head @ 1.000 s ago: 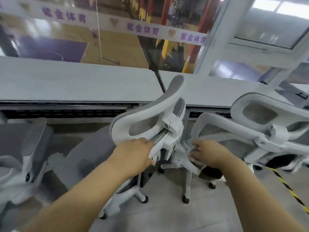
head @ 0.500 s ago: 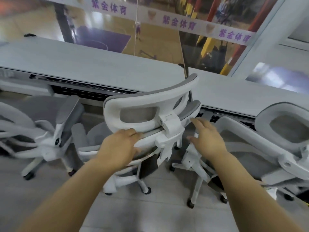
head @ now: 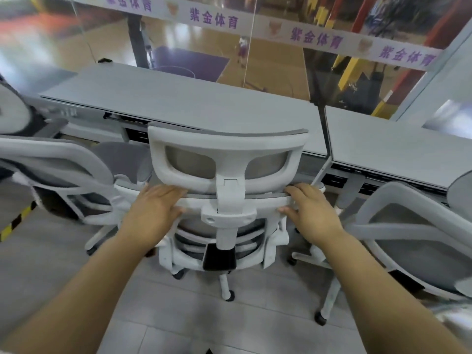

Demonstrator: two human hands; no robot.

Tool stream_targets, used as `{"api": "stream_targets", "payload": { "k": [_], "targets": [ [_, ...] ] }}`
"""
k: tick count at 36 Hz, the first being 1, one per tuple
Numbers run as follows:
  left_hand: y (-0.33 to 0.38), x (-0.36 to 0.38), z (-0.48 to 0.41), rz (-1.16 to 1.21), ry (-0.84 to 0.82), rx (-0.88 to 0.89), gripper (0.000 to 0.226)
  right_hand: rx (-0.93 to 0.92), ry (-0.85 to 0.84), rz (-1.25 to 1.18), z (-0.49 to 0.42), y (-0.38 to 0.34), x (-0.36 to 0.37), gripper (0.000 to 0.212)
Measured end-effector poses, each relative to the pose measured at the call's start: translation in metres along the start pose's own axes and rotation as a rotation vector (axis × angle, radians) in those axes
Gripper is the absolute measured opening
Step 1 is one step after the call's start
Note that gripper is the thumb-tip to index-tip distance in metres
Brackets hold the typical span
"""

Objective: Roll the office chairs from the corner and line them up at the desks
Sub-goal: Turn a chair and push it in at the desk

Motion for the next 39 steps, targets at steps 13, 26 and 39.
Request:
{"api": "stream_targets", "payload": {
  "k": [13,26,39],
  "targets": [
    [-0.023,-0.004,-0.005,0.057,-0.009,0.003,0.056,0.025,0.035,0.071,0.011,-0.022,0.001,0.048],
    [-0.008,-0.005,-0.037,0.123,-0.045,0.105,0.041,0.09,0.107,0.059,0.031,-0.007,-0.003,0.043],
    [0.022,0.022,-0.071,0.125,-0.008,0.11,0.039,0.221,0.048,0.005,0.005,0.029,-0.013,0.044]
  ]
}}
Point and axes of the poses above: each hand's wrist, its own z-axis away from the middle knuckle, its own x-axis out of the palm, y = z × x, the point moved 1 cm from there along -z, towards the middle knuckle, and after that the axes turned 12 degrees about y, right-handed, at the moved point
